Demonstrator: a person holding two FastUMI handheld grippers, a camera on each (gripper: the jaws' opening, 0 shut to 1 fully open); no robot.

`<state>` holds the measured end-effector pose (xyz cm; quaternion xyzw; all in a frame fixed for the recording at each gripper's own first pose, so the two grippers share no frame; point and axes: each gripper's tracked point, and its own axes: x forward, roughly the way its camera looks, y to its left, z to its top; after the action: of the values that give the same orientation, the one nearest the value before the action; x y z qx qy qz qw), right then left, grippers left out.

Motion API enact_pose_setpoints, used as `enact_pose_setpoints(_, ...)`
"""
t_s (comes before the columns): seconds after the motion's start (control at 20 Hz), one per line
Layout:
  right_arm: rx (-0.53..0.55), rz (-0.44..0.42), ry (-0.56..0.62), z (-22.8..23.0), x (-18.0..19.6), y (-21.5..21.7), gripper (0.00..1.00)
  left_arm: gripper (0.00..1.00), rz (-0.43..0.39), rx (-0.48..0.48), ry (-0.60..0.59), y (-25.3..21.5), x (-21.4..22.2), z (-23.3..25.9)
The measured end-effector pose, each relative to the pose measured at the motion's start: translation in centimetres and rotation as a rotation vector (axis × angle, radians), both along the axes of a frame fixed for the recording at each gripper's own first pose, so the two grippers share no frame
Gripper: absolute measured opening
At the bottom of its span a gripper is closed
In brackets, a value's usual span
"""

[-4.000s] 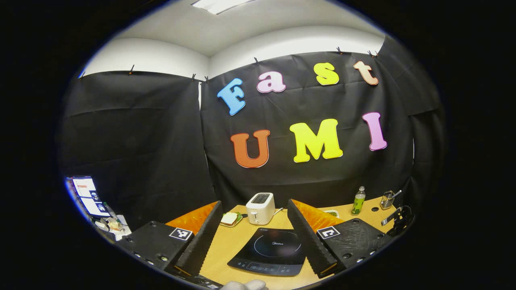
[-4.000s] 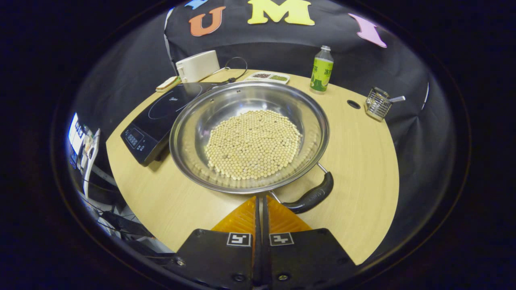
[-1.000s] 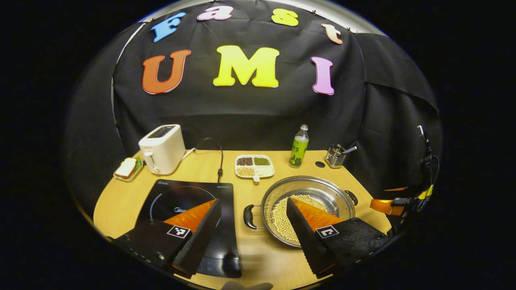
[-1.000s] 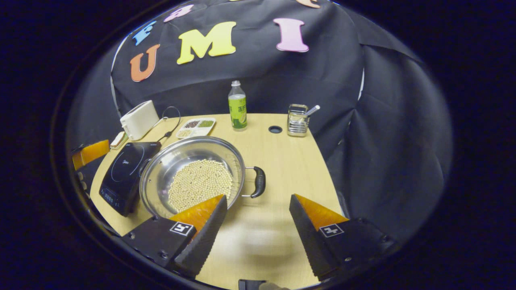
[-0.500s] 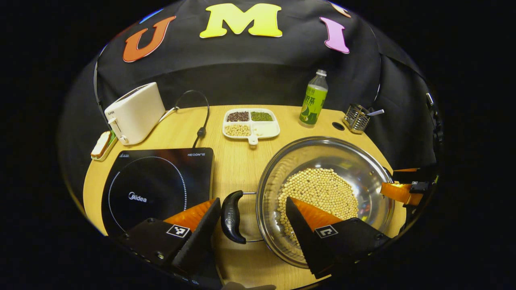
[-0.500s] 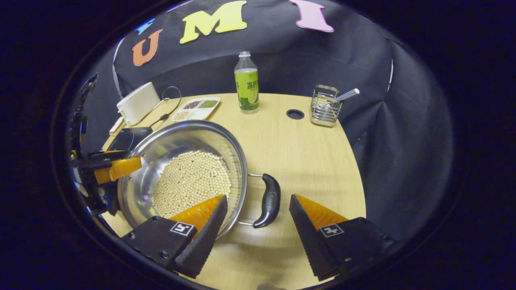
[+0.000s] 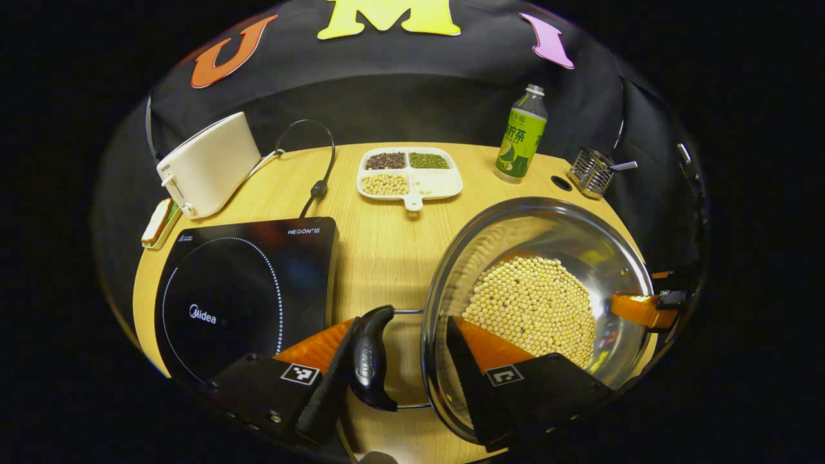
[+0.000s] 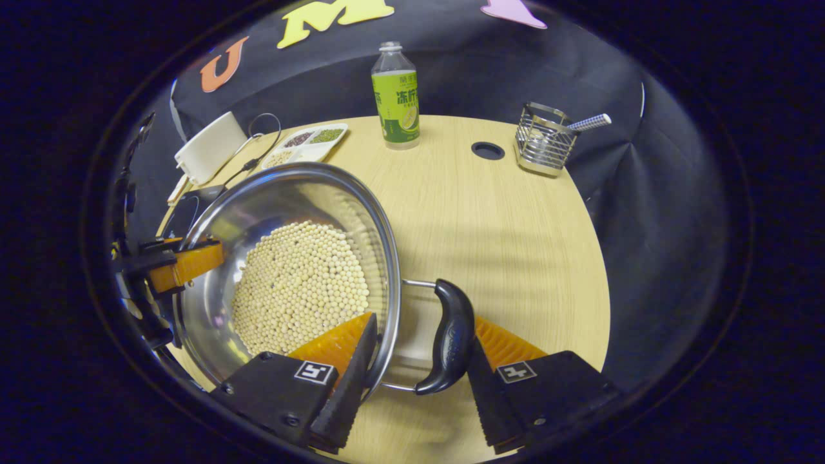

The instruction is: First push the handle of the pot to place it horizontally, then grasp the pot with both hands and set it on the induction cooktop.

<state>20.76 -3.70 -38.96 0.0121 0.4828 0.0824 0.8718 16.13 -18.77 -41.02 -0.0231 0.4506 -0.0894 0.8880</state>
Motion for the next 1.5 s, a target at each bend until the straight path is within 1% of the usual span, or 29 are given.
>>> enact_pose_setpoints(0.05, 0.008, -0.015, 0.018, 0.0, -0.1, 0.0, 0.72, 0.73, 0.0, -0.003, 0.008, -0.1, -0.1, 0.0)
enact_pose_setpoints(0.15, 0.007, -0.027, 0.04, 0.2, 0.0, -0.1, 0.69, 0.72, 0.005, -0.011, 0.03, -0.1, -0.3, -0.1)
enact_pose_setpoints(0.2, 0.009, -0.034, 0.046, 0.1, -0.1, 0.0, 0.68, 0.82, 0.009, -0.02, 0.036, -0.1, -0.3, 0.0)
enact_pose_setpoints(0.25, 0.013, -0.042, 0.054, 0.1, -0.1, 0.0, 0.67, 0.71, 0.015, -0.032, 0.05, -0.2, -0.3, -0.1)
enact_pose_setpoints(0.3, 0.004, -0.029, 0.07, 0.0, -0.3, 0.0, 0.67, 0.6, 0.014, -0.045, 0.058, -0.2, -0.4, -0.3)
enact_pose_setpoints(0.35, -0.002, -0.025, 0.075, 0.0, -0.3, -0.1, 0.67, 0.69, 0.011, -0.058, 0.072, -0.3, -0.4, -0.2)
enact_pose_setpoints(0.45, 0.003, -0.02, 0.072, 0.3, -0.3, -0.1, 0.67, 0.66, 0.007, -0.08, 0.082, -0.3, -0.4, -0.2)
enact_pose_setpoints(0.5, 0.005, -0.025, 0.067, 0.1, -0.1, 0.1, 0.66, 0.75, 0.009, -0.078, 0.079, -0.3, -0.4, -0.1)
enact_pose_setpoints(0.55, 0.002, -0.037, 0.069, 0.4, -0.3, 0.0, 0.64, 0.63, 0.006, -0.065, 0.083, -0.3, -0.6, -0.1)
enact_pose_setpoints(0.6, 0.007, -0.046, 0.071, 0.5, -0.3, 0.2, 0.63, 0.72, -0.009, -0.046, 0.084, -0.1, -0.9, 0.0)
enact_pose_setpoints(0.65, 0.016, -0.054, 0.065, 0.7, -0.3, 0.4, 0.61, 0.62, -0.022, -0.045, 0.071, 0.0, -1.1, 0.4)
enact_pose_setpoints(0.85, 0.018, -0.062, 0.022, 1.2, -0.4, 0.0, 0.6, 0.62, -0.05, -0.058, 0.025, 1.4, -1.6, 3.0)
enact_pose_setpoints(1.05, 0.021, -0.049, -0.007, 0.4, -0.7, 0.5, 0.6, 0.61, -0.044, -0.059, -0.004, 4.8, -2.1, 5.0)
enact_pose_setpoints(1.5, 0.042, 0.013, -0.019, 0.4, 0.2, -0.1, 0.6, 0.61, 0.014, -0.029, -0.01, 15.3, -3.9, 7.2)
